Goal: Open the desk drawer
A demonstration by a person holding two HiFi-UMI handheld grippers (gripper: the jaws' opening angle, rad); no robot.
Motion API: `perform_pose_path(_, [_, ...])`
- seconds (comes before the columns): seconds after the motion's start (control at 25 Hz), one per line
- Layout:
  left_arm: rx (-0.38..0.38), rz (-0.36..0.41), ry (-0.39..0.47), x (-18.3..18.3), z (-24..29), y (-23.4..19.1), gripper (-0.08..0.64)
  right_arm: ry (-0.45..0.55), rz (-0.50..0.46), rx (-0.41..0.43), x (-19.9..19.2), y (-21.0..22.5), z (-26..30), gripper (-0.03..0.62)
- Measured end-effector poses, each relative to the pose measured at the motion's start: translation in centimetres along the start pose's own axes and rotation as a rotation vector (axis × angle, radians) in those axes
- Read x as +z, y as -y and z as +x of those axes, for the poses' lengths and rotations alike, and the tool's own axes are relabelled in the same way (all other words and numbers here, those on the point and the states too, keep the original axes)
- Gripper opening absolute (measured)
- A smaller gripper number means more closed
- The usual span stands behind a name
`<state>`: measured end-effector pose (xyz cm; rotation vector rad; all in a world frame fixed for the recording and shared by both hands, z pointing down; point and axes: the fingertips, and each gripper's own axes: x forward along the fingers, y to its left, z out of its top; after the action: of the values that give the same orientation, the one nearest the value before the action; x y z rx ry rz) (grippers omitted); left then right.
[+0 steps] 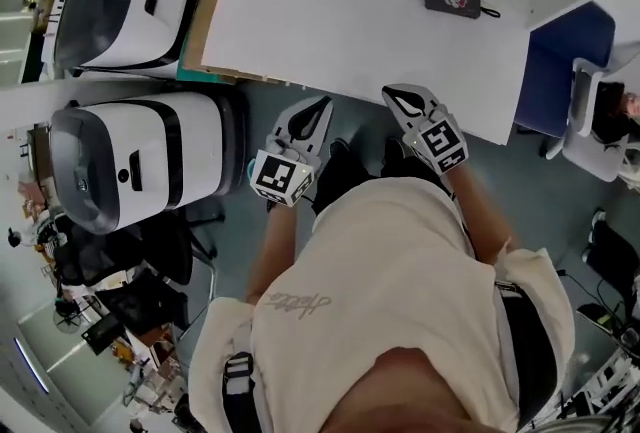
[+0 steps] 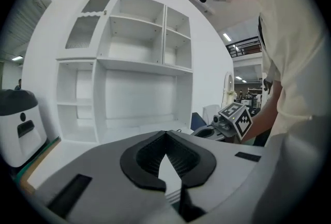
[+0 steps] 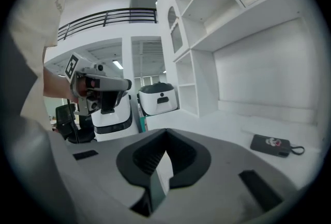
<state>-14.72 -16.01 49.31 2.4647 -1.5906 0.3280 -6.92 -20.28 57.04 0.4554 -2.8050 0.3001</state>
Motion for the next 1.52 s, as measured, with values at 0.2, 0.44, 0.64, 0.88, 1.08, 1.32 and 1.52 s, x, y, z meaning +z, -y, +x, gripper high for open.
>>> perform_pose_path(0.2, [-0.124,0.018,0.001,0.3,1.8,-1.3,0.002,-0.036,0.044,-0.170,-1.1,3.1,-2.0,-0.002])
perform_pose_path(0.44, [-0.210,0.049,0.027,1.1,2.1,-5.5,0.002,-0.046,0.156,-0.371,-1.3,4.2,-3.3,-0.002])
perform_pose_path(0.64, [-0.297,0.090,0.018,0.3,2.3,-8.0,0.002,-0.073,0.144,-0.487,-0.3,2.9,-3.0,-0.002])
perform_pose_path(0.88, [-0.429,0.062,0.067,0.2,2.1,-8.8,0.002,-0.078,0.300,-0.635,-2.8,1.6,-3.6,-0.002])
perform_pose_path(1.08, [-0.469,0.018,0.037,-2.4,2.7,-10.1,0.002,-0.169,0.387,-0.712,-6.7,0.7,-3.9,-0.002])
perform_pose_path(1.32, [-0.445,-0.096,0.011,-3.8,3.0,-10.4,0.002,-0.264,0.516,-0.685,-12.8,-0.1,-3.0,-0.002])
perform_pose_path(1.52, [-0.404,-0.079,0.007,-1.9,2.5,-10.1,0.002,-0.423,0.563,-0.595,-19.0,-0.4,-1.5,-0.002])
